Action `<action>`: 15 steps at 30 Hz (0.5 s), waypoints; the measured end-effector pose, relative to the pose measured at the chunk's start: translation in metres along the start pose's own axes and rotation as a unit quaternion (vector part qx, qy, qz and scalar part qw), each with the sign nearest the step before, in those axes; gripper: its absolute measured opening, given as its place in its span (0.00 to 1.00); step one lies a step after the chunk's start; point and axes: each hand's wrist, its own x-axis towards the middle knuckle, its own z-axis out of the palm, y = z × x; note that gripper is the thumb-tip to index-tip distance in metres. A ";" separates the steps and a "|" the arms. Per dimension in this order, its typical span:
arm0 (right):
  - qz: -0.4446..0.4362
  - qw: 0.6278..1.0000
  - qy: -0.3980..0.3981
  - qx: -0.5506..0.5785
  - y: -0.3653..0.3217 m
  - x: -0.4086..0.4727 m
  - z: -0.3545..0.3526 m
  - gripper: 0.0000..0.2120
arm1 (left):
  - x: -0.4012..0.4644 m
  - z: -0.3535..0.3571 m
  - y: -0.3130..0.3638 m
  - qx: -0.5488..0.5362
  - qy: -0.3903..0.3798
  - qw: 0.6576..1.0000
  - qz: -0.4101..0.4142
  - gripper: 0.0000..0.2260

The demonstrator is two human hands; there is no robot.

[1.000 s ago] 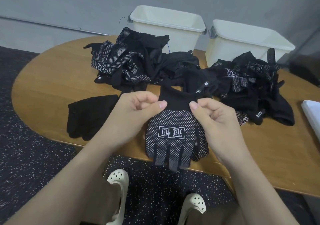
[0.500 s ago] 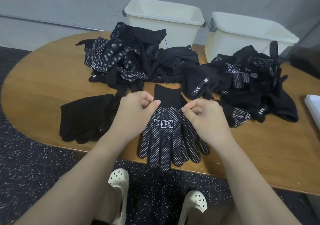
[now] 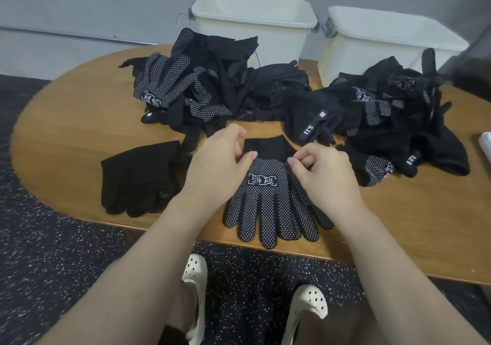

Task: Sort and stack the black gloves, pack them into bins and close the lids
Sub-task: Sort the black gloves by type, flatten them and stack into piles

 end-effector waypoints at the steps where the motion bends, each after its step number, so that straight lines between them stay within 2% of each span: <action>1: -0.001 1.000 0.002 -0.004 0.000 -0.001 0.000 0.05 | -0.002 0.000 0.000 0.019 0.003 1.000 0.025 0.15; 3: -0.007 1.000 0.005 -0.009 0.001 -0.001 0.000 0.04 | -0.006 0.001 0.001 0.036 0.003 0.994 0.100 0.16; 5: -0.029 1.000 0.006 -0.008 0.004 -0.002 0.003 0.03 | -0.010 0.004 0.002 0.056 -0.039 0.984 0.164 0.19; 9: -0.122 0.991 0.019 -0.041 0.013 -0.005 0.003 0.09 | -0.024 0.018 0.006 0.142 -0.186 0.957 0.173 0.32; 11: -0.153 0.987 -0.021 -0.044 0.017 -0.008 0.001 0.15 | -0.026 0.023 0.005 0.177 -0.218 0.947 0.158 0.37; 15: -0.147 0.972 -0.172 -0.062 0.021 -0.015 -0.001 0.29 | -0.019 0.024 0.004 0.213 -0.243 0.935 0.148 0.43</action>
